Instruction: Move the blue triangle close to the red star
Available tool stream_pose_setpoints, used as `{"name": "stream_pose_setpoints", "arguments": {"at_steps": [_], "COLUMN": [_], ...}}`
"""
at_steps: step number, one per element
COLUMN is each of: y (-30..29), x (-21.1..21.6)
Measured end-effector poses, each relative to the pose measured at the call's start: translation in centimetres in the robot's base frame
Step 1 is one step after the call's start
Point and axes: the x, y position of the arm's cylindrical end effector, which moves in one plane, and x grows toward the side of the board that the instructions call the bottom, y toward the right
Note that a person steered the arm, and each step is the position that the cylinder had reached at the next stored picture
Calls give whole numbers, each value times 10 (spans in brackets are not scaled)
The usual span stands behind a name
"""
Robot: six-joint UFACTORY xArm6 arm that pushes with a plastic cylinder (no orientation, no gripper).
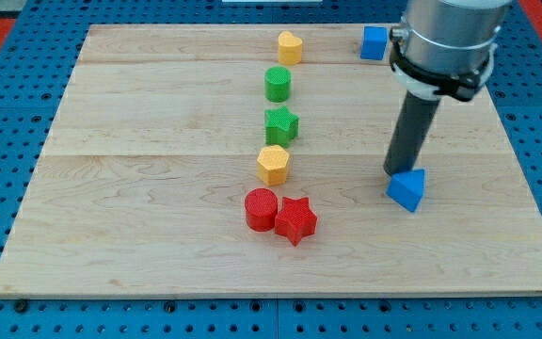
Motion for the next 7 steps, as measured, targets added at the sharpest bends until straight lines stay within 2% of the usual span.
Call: {"name": "stream_pose_setpoints", "arguments": {"at_steps": [1, 2, 3, 4, 6, 7], "y": [24, 8, -33, -37, -129, -181], "x": [43, 41, 37, 65, 130, 118]}}
